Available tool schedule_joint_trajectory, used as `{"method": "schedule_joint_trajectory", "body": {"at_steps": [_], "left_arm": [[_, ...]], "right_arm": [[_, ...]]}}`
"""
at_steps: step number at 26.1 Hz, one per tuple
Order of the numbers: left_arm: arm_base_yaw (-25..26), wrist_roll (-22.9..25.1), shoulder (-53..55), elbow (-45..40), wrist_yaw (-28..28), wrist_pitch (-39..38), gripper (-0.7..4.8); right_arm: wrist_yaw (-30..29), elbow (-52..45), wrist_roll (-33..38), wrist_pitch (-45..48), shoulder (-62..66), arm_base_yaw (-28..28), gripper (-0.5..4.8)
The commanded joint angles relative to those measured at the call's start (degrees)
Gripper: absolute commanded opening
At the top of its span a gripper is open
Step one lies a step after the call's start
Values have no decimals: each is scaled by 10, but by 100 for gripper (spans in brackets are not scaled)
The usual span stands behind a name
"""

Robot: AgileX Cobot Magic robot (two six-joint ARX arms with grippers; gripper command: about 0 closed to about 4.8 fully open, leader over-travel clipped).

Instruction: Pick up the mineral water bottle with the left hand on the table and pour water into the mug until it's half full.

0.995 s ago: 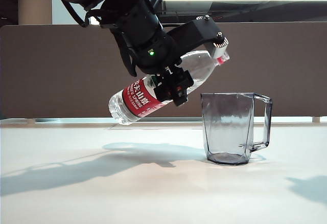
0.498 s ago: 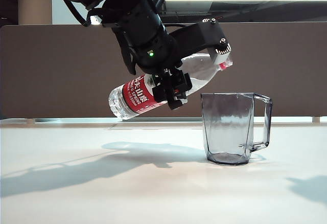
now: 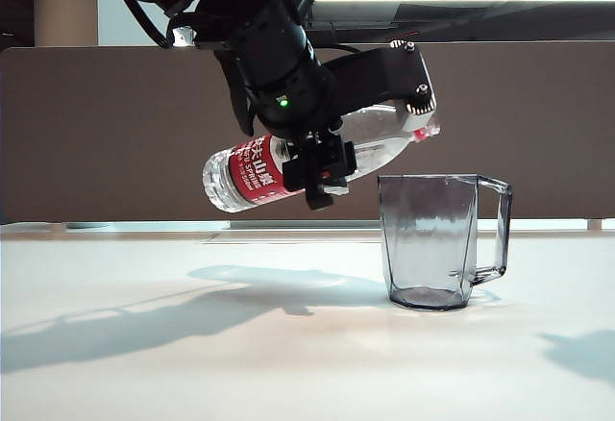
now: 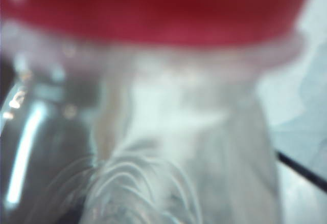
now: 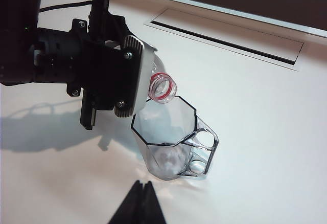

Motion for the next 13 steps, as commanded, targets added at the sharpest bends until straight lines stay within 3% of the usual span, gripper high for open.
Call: {"method": "schedule_joint_trajectory", "body": {"at_steps": [1, 13], "left_arm": [[-1, 28, -5, 5, -10, 27, 213], [-1, 63, -1, 5, -10, 31, 213]], "right_arm": [[-1, 5, -2, 10, 0, 0, -2], [-1, 5, -2, 10, 0, 0, -2]]}}
